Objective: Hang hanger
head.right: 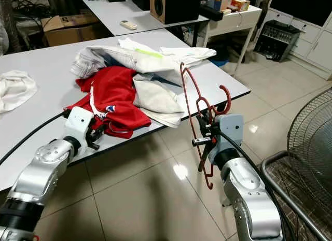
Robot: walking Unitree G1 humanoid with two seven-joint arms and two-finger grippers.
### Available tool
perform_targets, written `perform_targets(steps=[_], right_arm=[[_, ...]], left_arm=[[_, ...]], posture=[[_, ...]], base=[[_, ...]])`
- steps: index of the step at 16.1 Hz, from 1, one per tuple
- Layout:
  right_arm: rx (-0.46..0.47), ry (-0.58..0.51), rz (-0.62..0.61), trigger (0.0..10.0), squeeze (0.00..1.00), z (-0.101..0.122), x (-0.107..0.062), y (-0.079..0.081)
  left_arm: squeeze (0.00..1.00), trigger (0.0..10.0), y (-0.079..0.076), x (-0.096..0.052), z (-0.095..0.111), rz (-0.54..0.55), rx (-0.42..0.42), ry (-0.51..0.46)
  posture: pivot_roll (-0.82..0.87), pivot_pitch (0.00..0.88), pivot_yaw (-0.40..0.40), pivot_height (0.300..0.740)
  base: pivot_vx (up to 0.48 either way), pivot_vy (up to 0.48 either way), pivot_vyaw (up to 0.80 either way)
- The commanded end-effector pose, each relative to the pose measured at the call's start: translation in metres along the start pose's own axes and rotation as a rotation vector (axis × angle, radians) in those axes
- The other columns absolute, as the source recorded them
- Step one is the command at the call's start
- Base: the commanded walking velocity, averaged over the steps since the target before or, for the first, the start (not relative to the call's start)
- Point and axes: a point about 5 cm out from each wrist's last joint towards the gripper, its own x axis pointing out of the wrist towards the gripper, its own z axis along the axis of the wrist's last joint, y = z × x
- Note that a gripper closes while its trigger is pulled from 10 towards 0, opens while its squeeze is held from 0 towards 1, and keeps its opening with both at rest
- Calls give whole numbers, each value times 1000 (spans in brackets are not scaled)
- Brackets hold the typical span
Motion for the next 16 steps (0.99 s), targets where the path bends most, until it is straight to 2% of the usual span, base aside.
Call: perform_targets(steps=[1, 4, 5, 6, 7, 9, 14, 16], right_arm=[[-4, -20, -5, 10000, 0, 6, 0, 0], [-2, -21, -5, 10000, 0, 6, 0, 0], [-3, -21, -5, 10000, 0, 6, 0, 0], [-3, -22, -4, 10000, 0, 6, 0, 1], [-3, -22, -5, 10000, 0, 6, 0, 1], [-1, -23, -7, 10000, 0, 6, -1, 1], [2, -28, 9, 10000, 0, 7, -1, 3], [13, -38, 18, 10000, 0, 8, 0, 3]], left_arm=[[0, 4157, 2, 1, 4, 5, -4, -10], [0, 3608, 1, 8, 4, 5, -41, -16], [0, 3294, 2, 9, 4, 10, -43, -15], [0, 2392, 2, 10, 4, 13, -43, -15], [0, 2392, 3, 11, 4, 14, -43, -14], [0, 0, 4, 14, 2, 14, -44, -9], [0, 0, 3, 19, 2, -6, -82, -27], [0, 0, 5, 17, 5, -39, -125, -52]], posture=[[-170, 0, 3, 740], [-171, 0, 4, 740], [-174, 0, 5, 740], [-174, 0, 6, 740], [-174, 0, 6, 740], [-175, 0, 8, 740], [-176, 0, 11, 740], [-172, 0, 10, 740]], base=[[0, 0, 0], [0, 0, 0], [0, 0, 0], [0, 0, 0], [0, 0, 0], [0, 0, 0], [0, 0, 0], [0, 0, 0]])
